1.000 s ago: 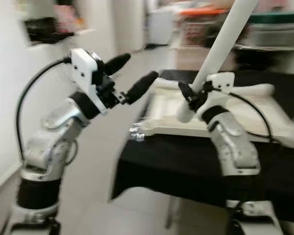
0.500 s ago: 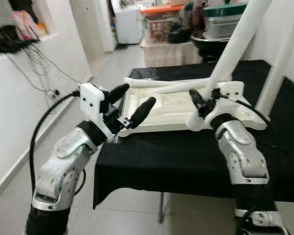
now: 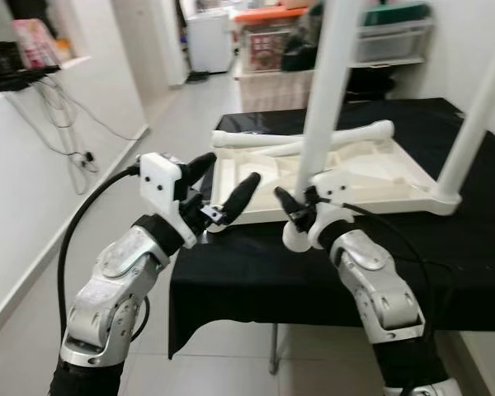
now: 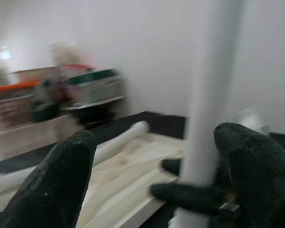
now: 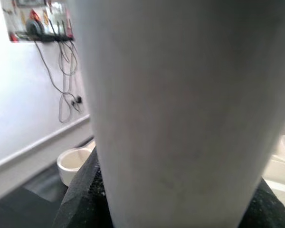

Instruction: Building children table

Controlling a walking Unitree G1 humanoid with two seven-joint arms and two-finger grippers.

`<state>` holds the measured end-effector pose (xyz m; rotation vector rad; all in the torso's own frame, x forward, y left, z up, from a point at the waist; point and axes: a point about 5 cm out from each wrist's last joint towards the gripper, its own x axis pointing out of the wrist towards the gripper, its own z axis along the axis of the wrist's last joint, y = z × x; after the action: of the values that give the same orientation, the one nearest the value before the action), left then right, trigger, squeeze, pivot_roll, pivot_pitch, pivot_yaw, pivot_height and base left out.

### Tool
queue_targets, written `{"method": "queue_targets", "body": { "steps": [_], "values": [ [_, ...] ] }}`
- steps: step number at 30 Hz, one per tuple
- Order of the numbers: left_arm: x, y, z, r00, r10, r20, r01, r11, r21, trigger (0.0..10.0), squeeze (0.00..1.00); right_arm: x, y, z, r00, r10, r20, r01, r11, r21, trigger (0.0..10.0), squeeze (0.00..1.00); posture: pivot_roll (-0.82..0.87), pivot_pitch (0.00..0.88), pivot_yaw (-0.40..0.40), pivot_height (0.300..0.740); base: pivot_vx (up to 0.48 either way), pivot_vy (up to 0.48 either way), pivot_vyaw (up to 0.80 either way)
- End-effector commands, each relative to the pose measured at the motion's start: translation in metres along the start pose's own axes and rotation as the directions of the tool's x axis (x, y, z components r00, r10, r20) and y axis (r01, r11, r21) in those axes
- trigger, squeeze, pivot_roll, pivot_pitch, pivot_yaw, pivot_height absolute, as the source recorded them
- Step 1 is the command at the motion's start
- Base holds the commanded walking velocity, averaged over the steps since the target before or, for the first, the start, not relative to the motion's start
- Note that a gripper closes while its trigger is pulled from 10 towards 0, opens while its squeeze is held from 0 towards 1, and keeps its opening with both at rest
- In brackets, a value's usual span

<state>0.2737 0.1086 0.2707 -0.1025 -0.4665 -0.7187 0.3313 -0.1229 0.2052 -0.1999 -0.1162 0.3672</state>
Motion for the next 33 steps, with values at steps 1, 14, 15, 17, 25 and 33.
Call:
{"method": "queue_targets", "body": {
  "steps": [1,14,15,17,25,33],
  "values": [
    [0.002,-0.009,0.009,0.996,-0.082,0.032,0.083,0.997,-0.008,10.0,0.0,0.002,0.005,0.005,1.0,0.027,0.012,-0.026,0.998,-0.065,10.0,0.0,-0.04,0.018,0.063,0.74,0.0,0.0,-0.8],
    [0.018,-0.006,0.025,0.987,-0.131,0.095,0.131,0.991,0.01,10.0,0.0,0.001,0.031,0.01,0.987,0.161,0.027,-0.154,0.974,-0.168,10.0,0.0,-0.04,0.012,0.069,0.74,0.0,0.0,-0.68],
    [0.018,-0.006,0.025,0.987,-0.131,0.095,0.131,0.991,0.01,10.0,0.0,0.001,0.031,0.01,0.987,0.161,0.027,-0.154,0.974,-0.168,10.0,0.0,-0.04,0.012,0.069,0.74,0.0,0.0,0.0],
    [0.022,-0.001,0.025,0.988,-0.119,0.097,0.117,0.993,0.019,10.0,0.0,0.0,0.036,0.012,0.98,0.196,0.037,-0.186,0.965,-0.185,10.0,0.0,-0.05,0.009,0.073,0.74,0.0,0.0,0.0],
    [0.041,0.016,0.021,0.99,-0.098,0.102,0.098,0.995,0.001,10.0,0.0,-0.002,0.049,0.018,0.956,0.285,0.065,-0.264,0.937,-0.227,10.0,0.0,-0.07,0.0,0.091,0.74,0.0,0.0,0.0],
    [0.047,0.016,0.024,0.984,-0.137,0.11,0.139,0.99,-0.005,0.0,0.0,-0.002,0.048,0.019,0.956,0.285,0.067,-0.262,0.935,-0.238,10.0,0.0,-0.08,0.0,0.099,0.74,0.0,0.0,0.0]
  ]
}}
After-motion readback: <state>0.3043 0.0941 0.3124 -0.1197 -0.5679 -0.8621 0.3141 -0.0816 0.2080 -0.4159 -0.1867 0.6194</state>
